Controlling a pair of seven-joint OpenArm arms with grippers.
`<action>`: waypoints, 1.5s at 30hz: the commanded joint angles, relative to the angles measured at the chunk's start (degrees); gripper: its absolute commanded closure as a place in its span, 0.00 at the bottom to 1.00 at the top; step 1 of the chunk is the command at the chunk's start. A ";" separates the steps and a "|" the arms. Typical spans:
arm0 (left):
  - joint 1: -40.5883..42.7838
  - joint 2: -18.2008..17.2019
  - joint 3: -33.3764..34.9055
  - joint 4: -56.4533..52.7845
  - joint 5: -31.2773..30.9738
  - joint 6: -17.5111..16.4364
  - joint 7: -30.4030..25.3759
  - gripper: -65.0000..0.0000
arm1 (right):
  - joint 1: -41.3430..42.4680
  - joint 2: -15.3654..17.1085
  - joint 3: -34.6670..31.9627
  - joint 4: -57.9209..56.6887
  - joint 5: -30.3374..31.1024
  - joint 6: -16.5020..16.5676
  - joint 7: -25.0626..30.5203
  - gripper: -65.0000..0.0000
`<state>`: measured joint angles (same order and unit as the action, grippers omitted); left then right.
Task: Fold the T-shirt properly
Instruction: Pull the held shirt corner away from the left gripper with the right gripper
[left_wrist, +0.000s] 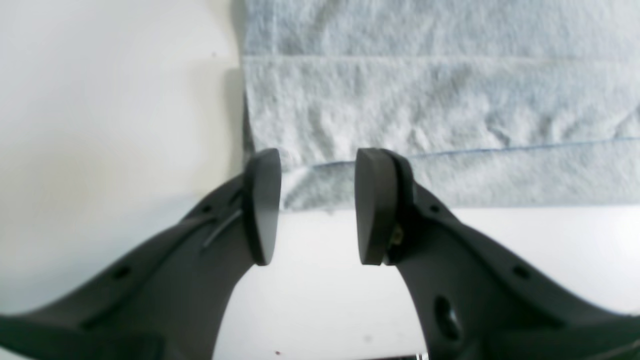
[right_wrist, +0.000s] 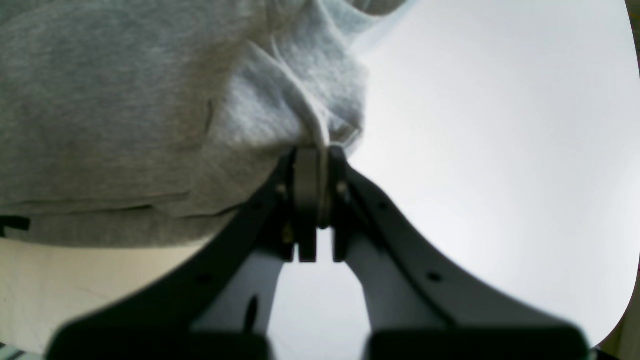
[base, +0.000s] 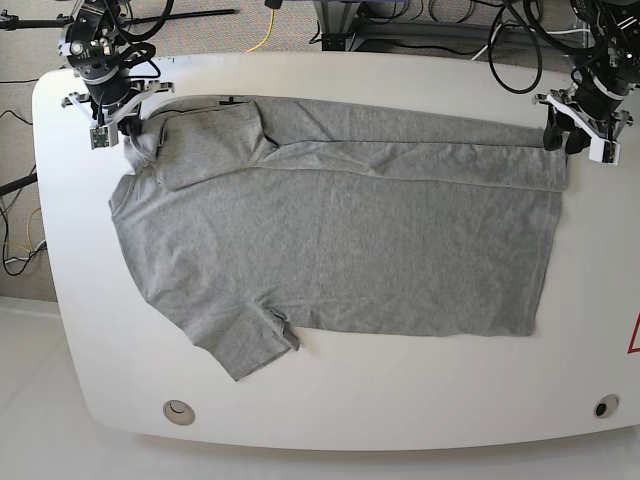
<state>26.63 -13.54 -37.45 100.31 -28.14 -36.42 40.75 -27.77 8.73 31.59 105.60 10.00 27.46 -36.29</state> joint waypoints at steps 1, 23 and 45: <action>-0.06 -0.71 0.43 0.50 -0.96 0.07 -1.05 0.65 | 0.29 0.66 0.55 0.56 0.22 0.00 1.06 1.00; -2.67 -0.10 3.13 -2.93 2.81 0.68 -2.74 0.64 | 5.60 0.62 0.29 -5.99 0.71 0.08 1.08 1.00; -3.07 0.11 4.47 -6.66 2.33 0.78 -2.06 0.64 | 6.17 0.82 0.50 -7.07 1.71 0.83 0.34 1.00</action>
<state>23.86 -12.58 -32.21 93.30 -24.86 -35.77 39.44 -21.78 8.78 31.94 97.34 11.81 27.77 -36.47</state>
